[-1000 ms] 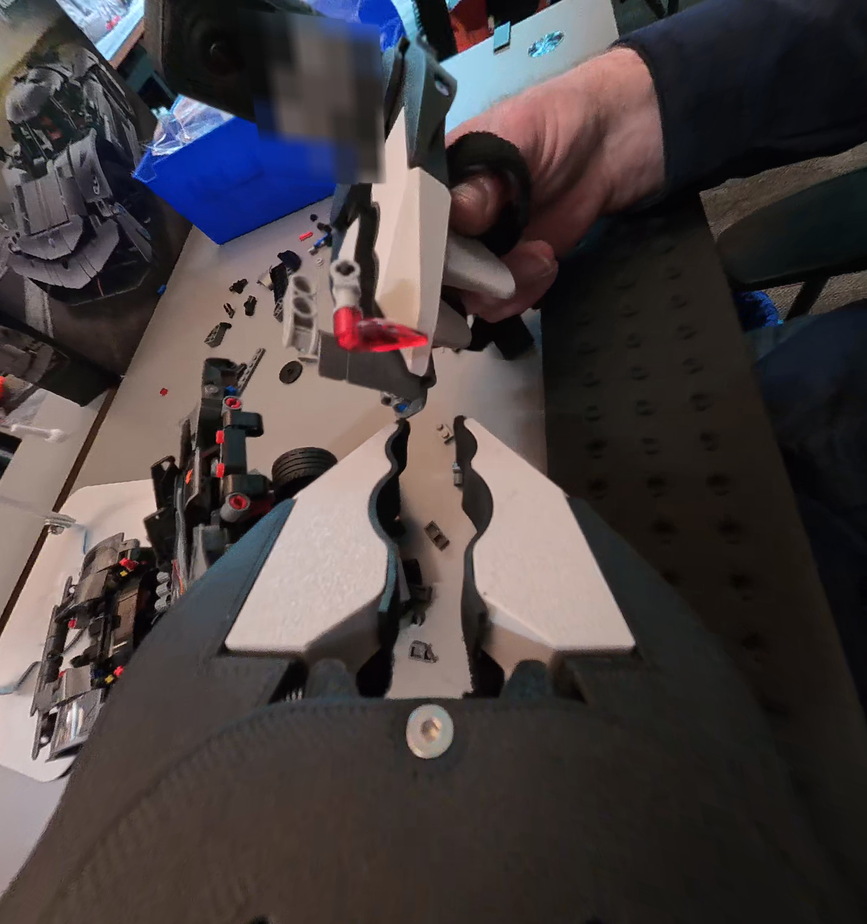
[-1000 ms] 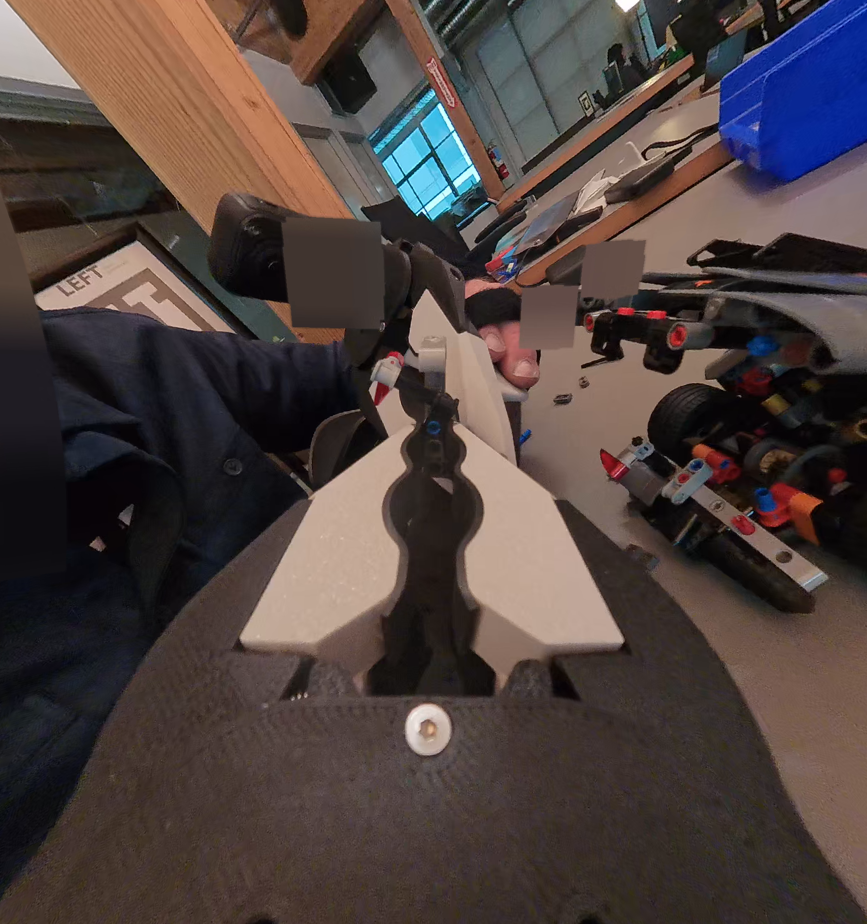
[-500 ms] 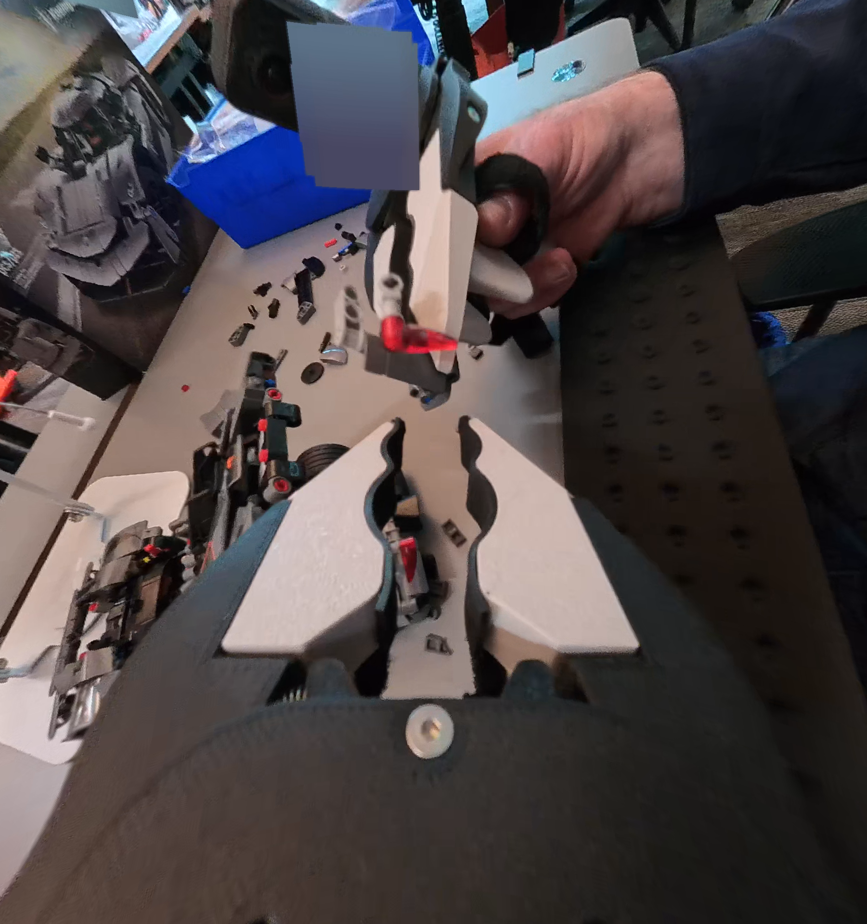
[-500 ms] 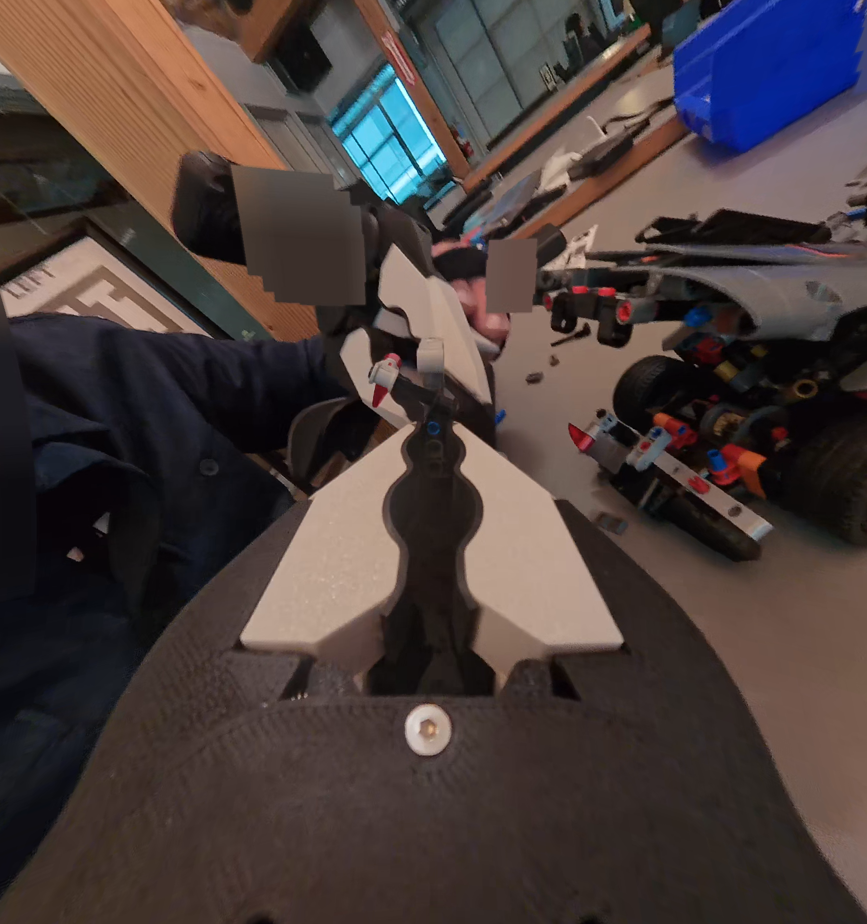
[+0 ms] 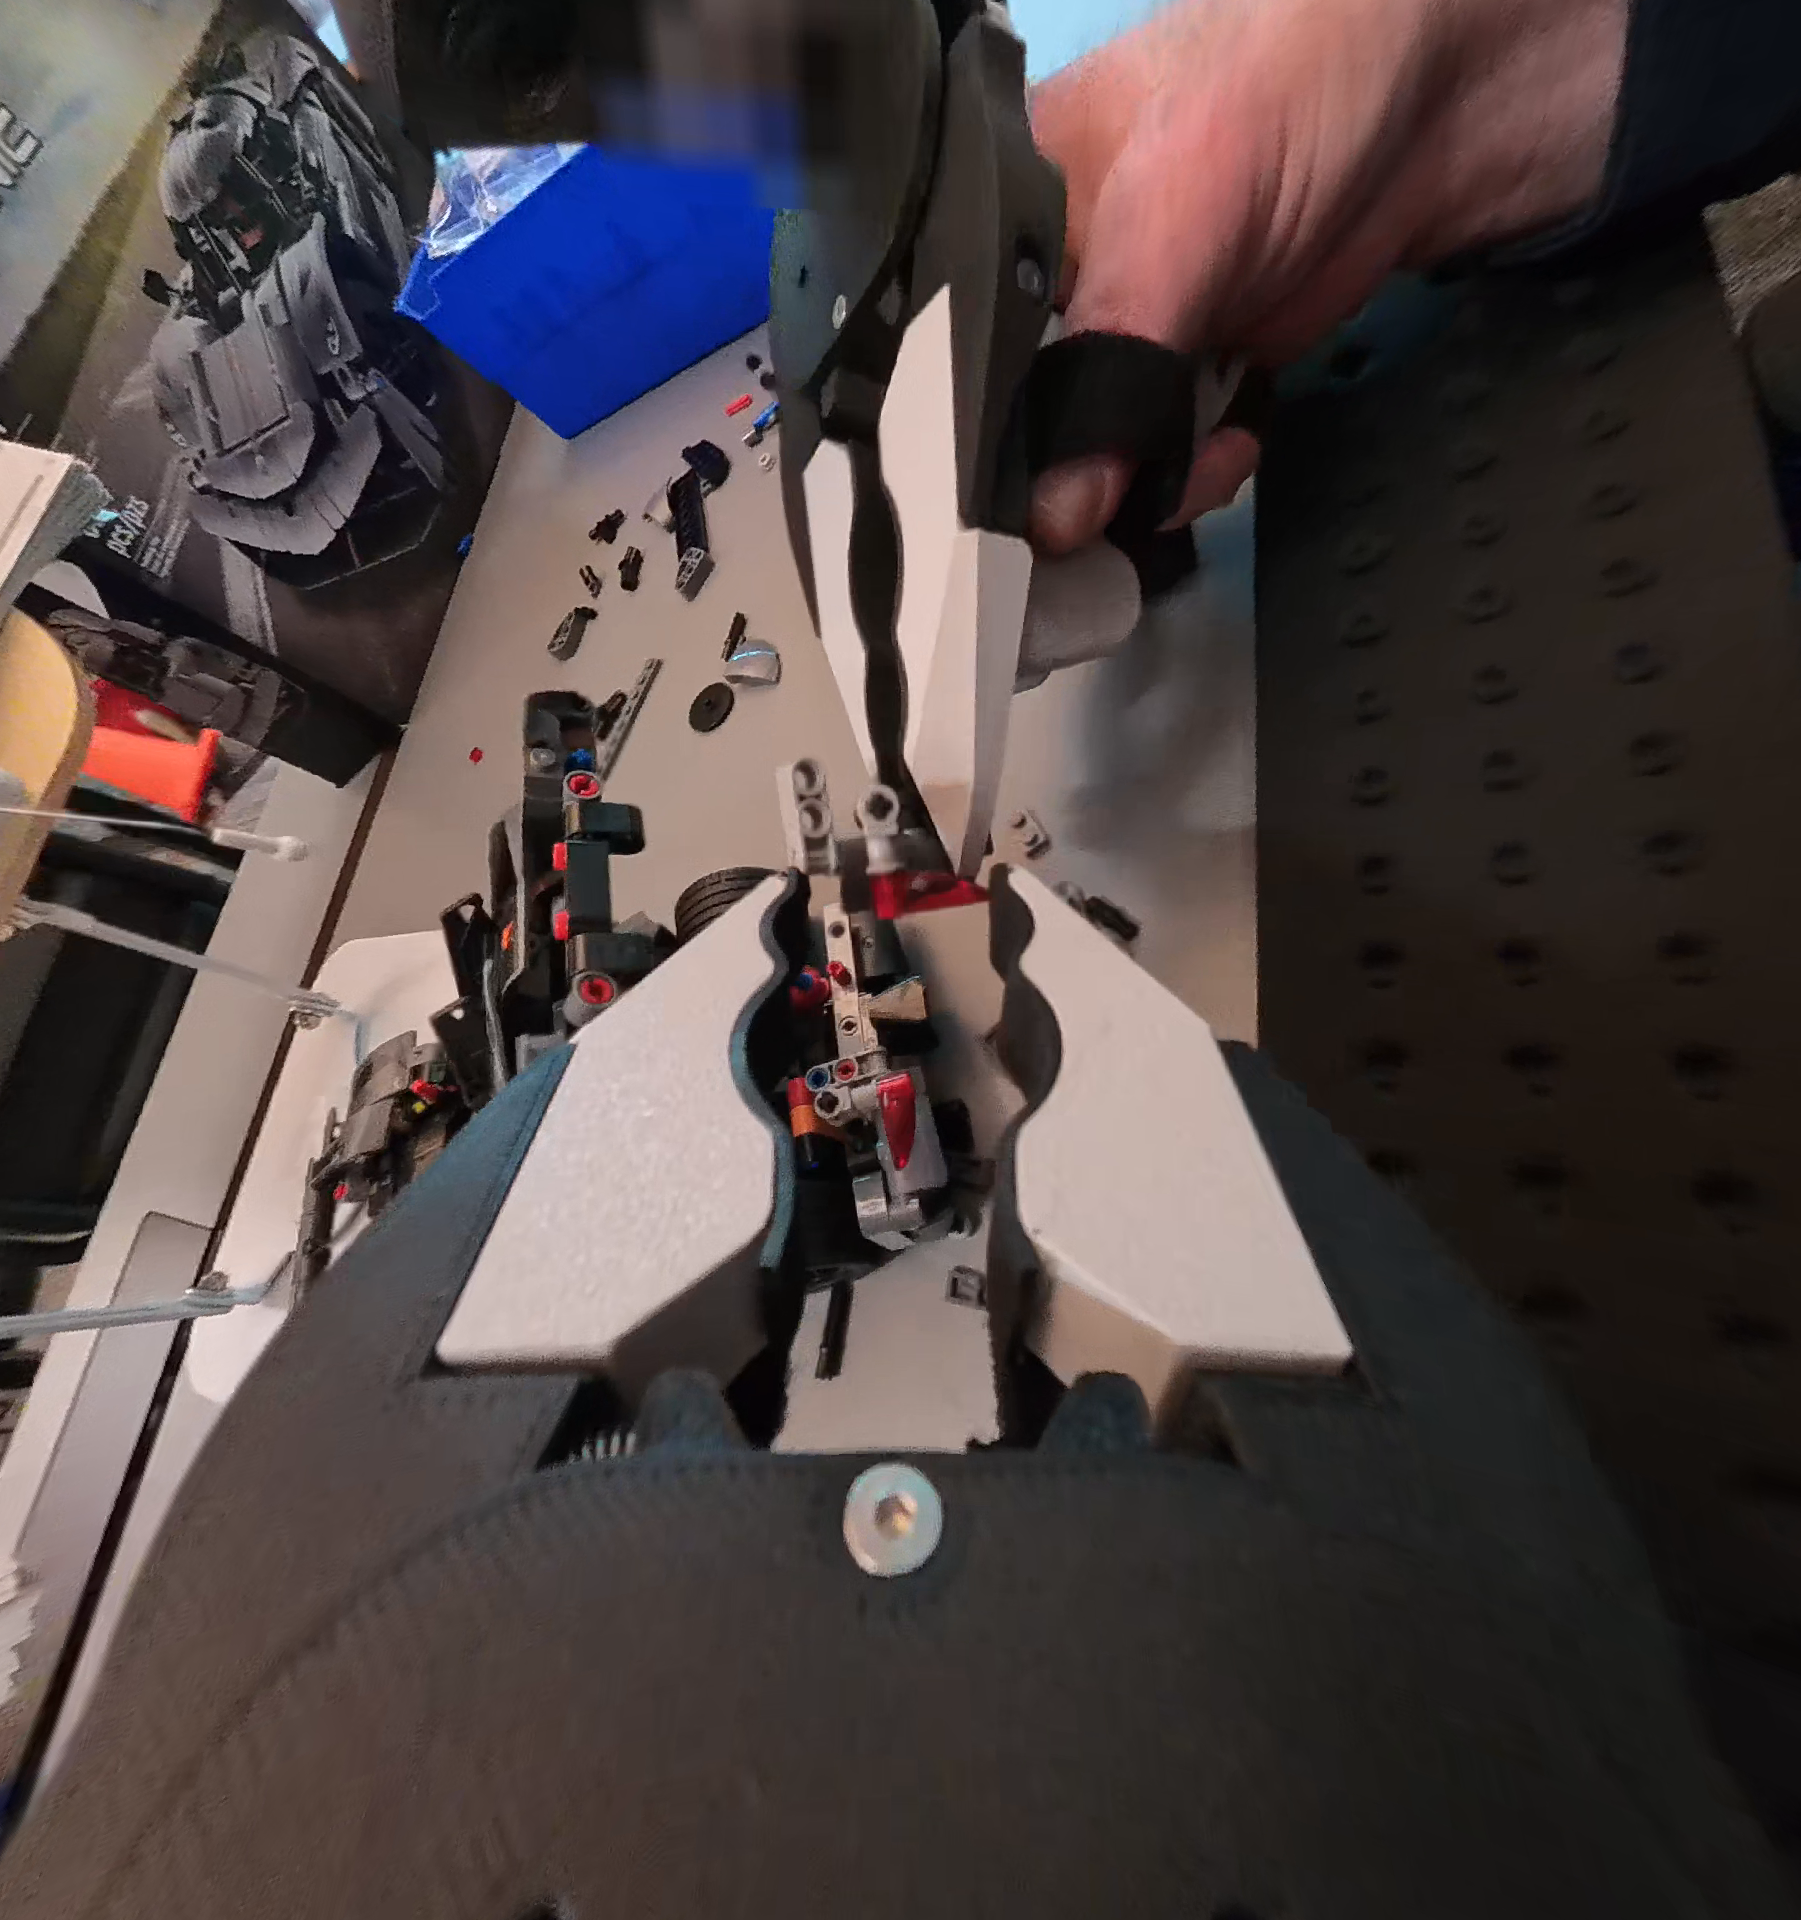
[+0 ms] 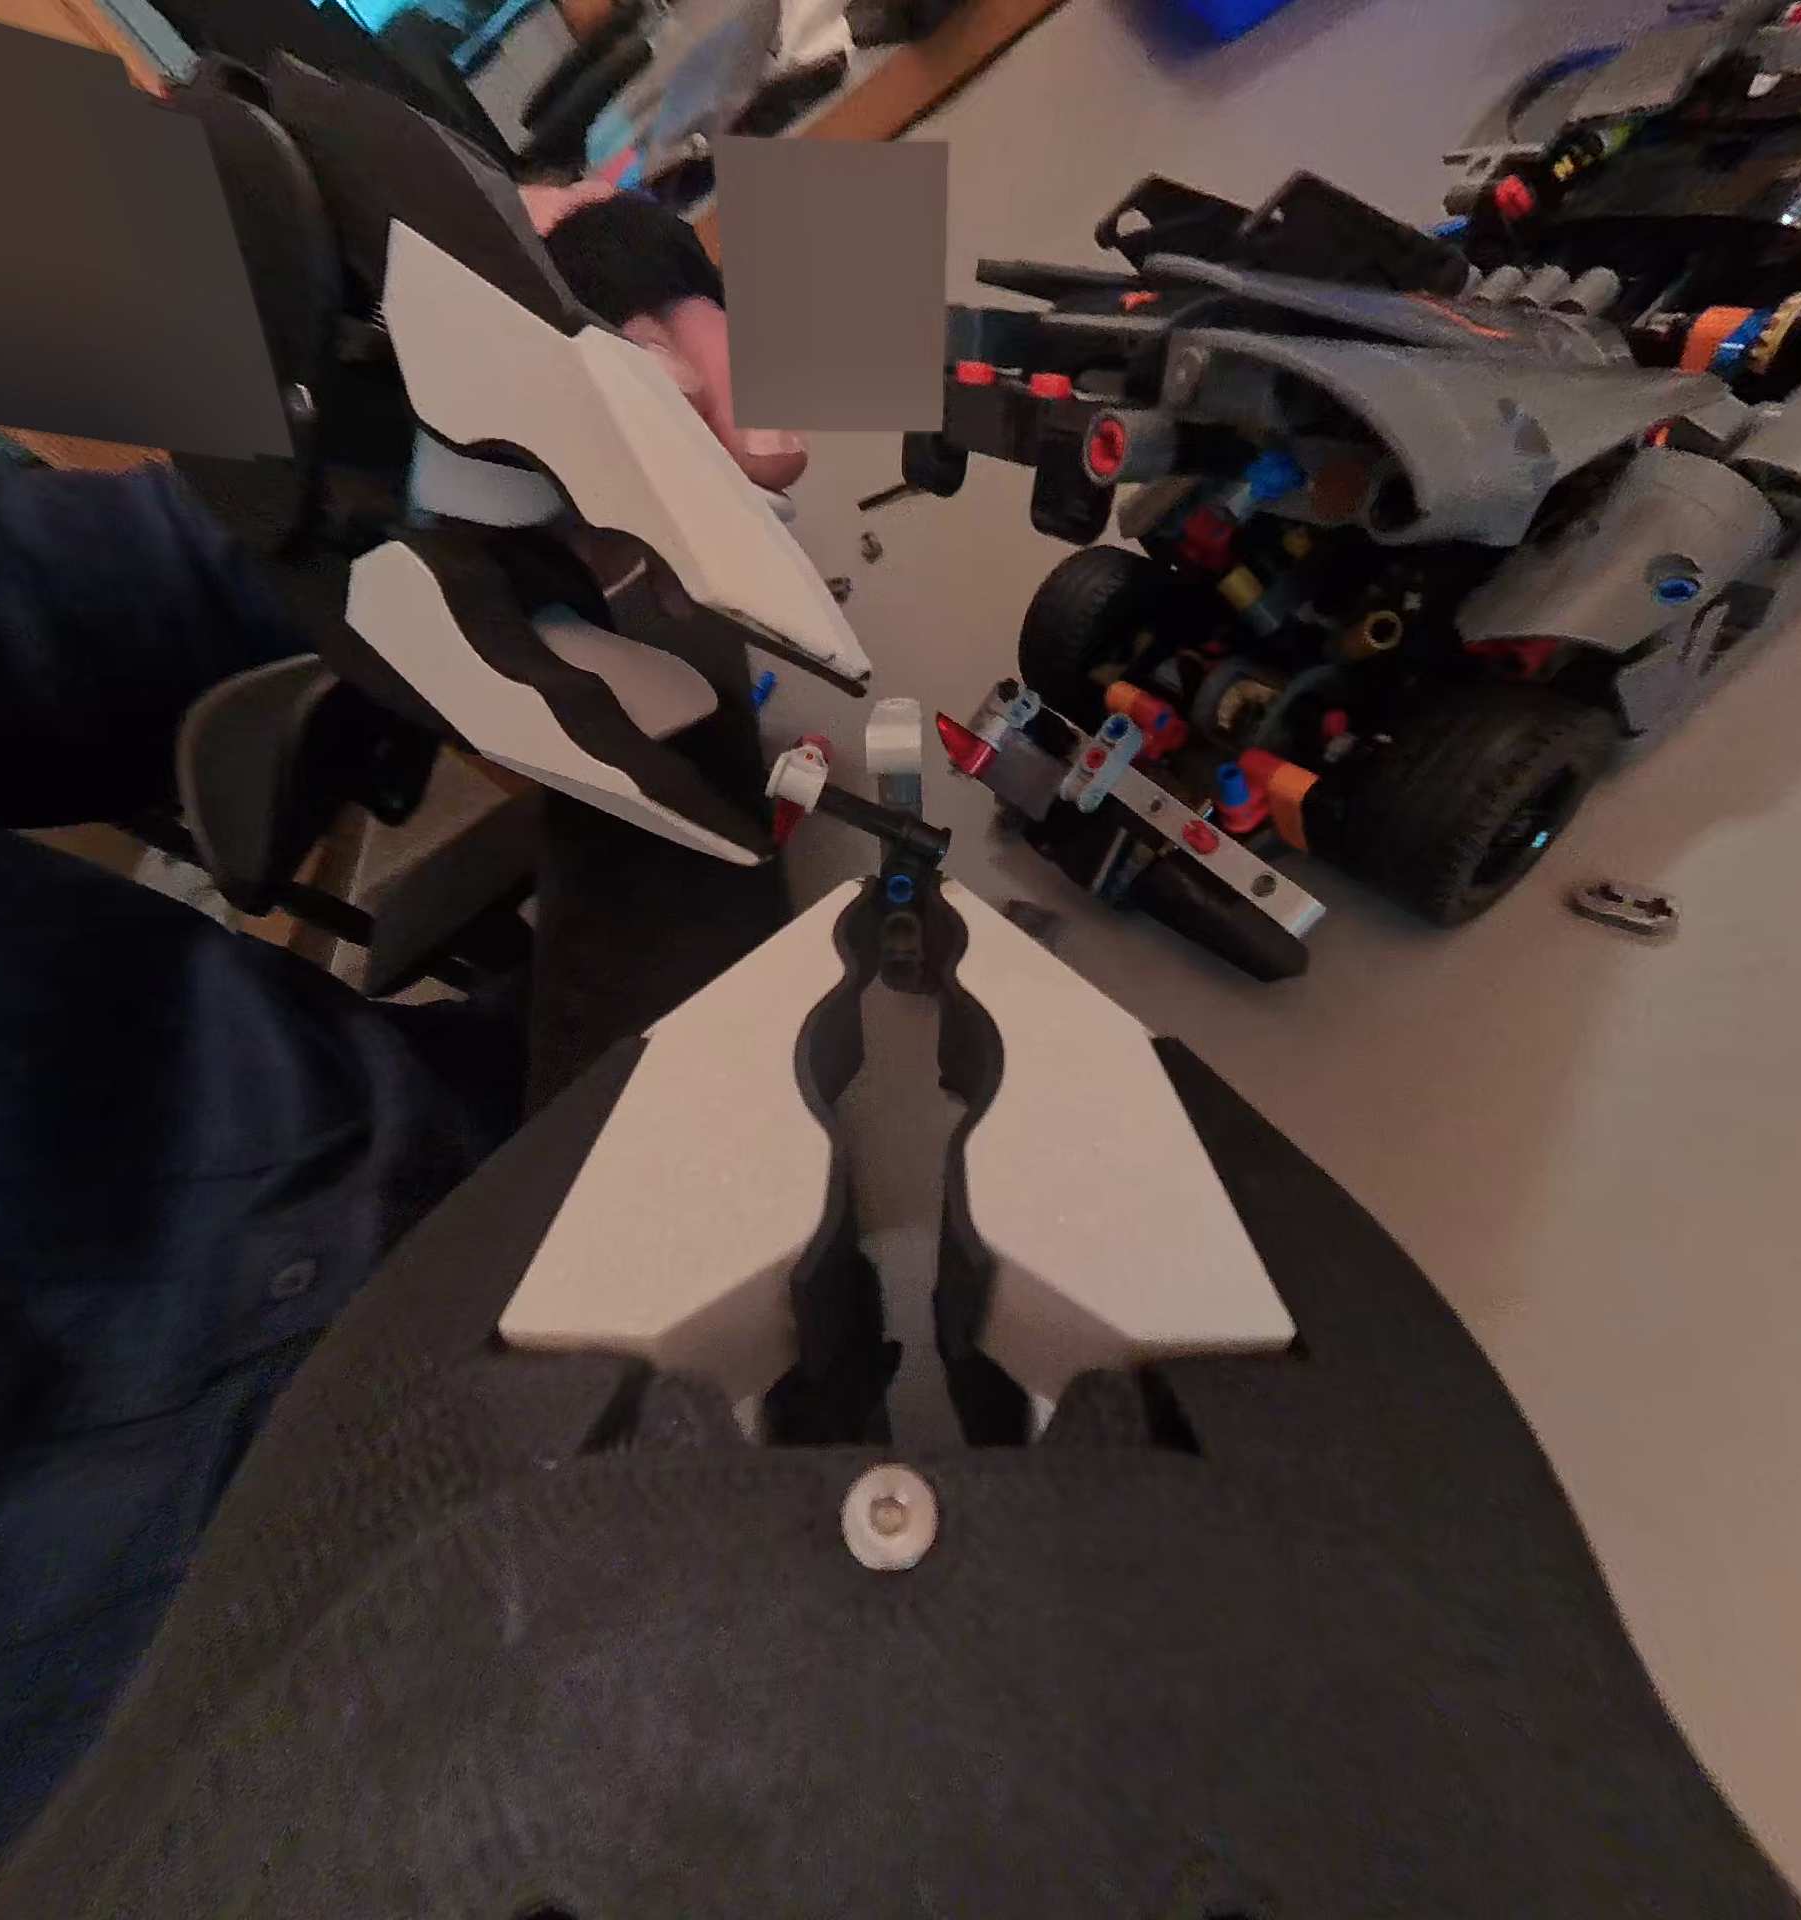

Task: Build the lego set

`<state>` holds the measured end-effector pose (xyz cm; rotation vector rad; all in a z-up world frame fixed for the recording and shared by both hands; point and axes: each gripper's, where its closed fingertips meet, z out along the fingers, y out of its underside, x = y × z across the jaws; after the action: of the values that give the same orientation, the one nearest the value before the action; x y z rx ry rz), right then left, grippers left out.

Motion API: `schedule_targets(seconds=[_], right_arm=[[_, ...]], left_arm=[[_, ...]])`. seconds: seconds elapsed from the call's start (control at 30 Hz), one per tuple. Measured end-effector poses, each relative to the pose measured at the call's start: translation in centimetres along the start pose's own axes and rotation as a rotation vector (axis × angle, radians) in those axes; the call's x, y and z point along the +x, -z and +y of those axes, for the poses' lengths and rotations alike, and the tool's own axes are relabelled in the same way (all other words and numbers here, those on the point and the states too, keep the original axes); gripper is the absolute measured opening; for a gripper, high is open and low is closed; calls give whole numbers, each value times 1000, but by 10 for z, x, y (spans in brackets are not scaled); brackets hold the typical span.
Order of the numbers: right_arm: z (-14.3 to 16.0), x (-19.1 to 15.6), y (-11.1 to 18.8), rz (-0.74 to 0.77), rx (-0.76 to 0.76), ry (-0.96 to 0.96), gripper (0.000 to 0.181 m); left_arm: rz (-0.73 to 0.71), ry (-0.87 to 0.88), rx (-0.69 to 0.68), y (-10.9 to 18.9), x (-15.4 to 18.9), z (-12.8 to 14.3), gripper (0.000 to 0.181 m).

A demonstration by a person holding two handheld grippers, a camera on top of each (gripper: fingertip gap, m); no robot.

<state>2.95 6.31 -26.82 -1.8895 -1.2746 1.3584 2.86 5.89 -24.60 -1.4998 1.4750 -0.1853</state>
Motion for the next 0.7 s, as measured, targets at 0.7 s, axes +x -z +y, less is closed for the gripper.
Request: schedule_targets(seconds=[0.7], right_arm=[[-5,-9,3,58,11,199,28]], left_arm=[[11,102,7,-3,-7,6,4]])
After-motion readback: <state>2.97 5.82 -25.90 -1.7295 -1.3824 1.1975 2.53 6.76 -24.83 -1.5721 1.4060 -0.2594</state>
